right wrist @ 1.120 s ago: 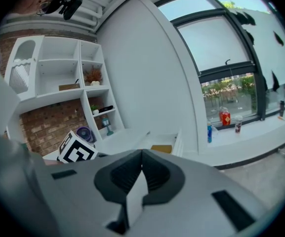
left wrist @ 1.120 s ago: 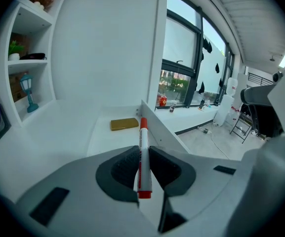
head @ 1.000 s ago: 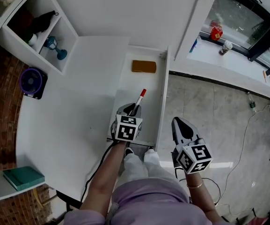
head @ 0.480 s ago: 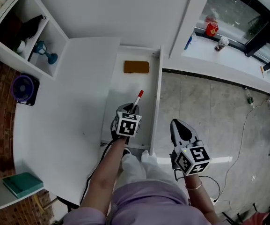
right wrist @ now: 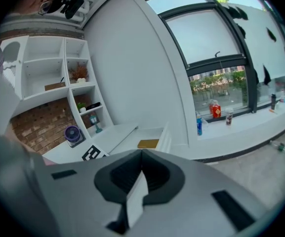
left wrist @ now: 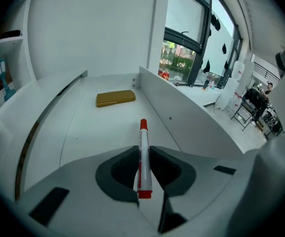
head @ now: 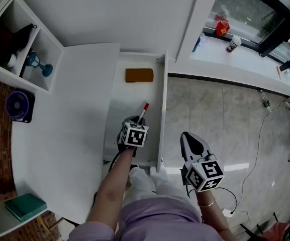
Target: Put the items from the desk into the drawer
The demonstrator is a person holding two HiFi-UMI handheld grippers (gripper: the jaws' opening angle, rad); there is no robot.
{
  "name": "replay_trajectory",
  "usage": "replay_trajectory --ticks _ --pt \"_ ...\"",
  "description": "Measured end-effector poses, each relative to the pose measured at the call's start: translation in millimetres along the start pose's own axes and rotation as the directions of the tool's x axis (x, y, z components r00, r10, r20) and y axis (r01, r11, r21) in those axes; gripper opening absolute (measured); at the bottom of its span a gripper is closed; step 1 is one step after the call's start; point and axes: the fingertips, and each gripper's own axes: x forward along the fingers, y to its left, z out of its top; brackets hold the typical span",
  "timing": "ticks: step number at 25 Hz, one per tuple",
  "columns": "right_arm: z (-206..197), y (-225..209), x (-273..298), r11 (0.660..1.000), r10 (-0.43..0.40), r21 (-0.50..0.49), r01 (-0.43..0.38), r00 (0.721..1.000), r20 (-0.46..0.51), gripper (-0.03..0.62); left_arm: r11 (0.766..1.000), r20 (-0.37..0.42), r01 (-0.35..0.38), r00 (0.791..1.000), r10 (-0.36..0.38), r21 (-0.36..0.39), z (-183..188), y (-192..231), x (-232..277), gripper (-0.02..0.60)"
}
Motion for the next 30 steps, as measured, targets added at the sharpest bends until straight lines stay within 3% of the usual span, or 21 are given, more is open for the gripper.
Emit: replay_trajectory --ticks 19,30 --pt "-7 -14 6 1.000 -0.020 0.022 0.021 0.999 -0.029 0.003 0.999 -0.109 0.031 0.994 -0.027 0.029 -20 -3 38 0.067" --pt "-7 -16 8 0.999 -0.022 0.023 0.023 0.999 -0.037 0.003 0.999 -0.118 0.029 0.993 -0.025 0.030 -24 0 43 0.071"
